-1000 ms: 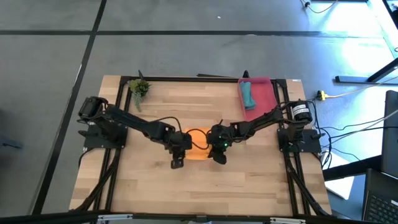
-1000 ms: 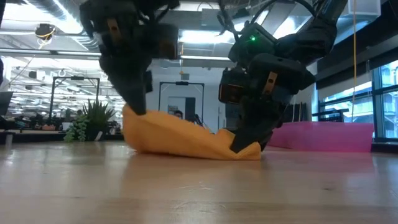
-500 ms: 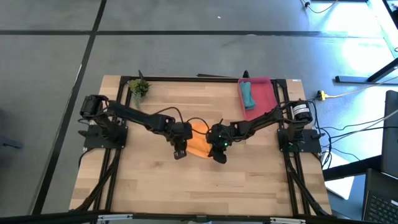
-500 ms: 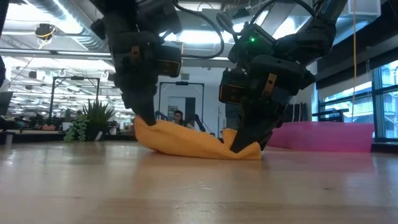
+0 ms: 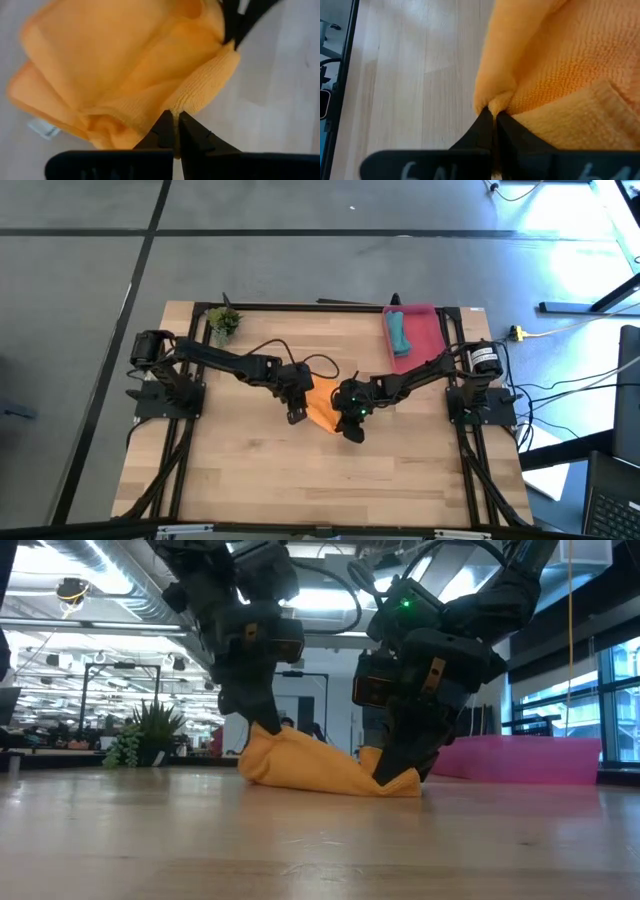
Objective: Roll microfiber towels into tight, uniform cylinder then place into a basket
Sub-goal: Roll the yellow microfiber cloth on the table
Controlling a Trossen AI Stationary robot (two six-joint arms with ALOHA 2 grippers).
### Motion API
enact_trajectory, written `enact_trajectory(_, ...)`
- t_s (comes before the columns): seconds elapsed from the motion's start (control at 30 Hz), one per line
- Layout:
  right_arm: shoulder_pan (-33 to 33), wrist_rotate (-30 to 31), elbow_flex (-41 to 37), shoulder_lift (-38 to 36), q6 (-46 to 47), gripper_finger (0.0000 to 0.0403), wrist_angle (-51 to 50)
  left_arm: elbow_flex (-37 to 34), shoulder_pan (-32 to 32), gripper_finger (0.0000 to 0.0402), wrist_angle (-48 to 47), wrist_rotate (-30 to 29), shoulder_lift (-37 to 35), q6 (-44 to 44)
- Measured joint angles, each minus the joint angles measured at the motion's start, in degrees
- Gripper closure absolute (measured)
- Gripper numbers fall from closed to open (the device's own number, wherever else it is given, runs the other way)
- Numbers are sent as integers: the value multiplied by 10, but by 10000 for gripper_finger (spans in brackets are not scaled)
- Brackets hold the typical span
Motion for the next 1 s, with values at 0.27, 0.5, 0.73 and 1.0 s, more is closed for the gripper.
enact_trajectory(0.27, 1, 5, 0, 0, 0, 396, 0, 0, 32, 401, -1, -8, 13, -24)
enact_trajectory(0.5, 1, 6, 0, 0, -2, 396, 0, 0, 44, 401, 27, -13, 60, 0)
enact_trajectory(0.73, 1, 5, 0, 1, -2, 396, -3, 1, 44, 401, 32, -13, 84, 6)
enact_trajectory(1.0, 1, -13, -1, 1, -2, 396, -1, 2, 42, 401, 30, -22, 86, 6)
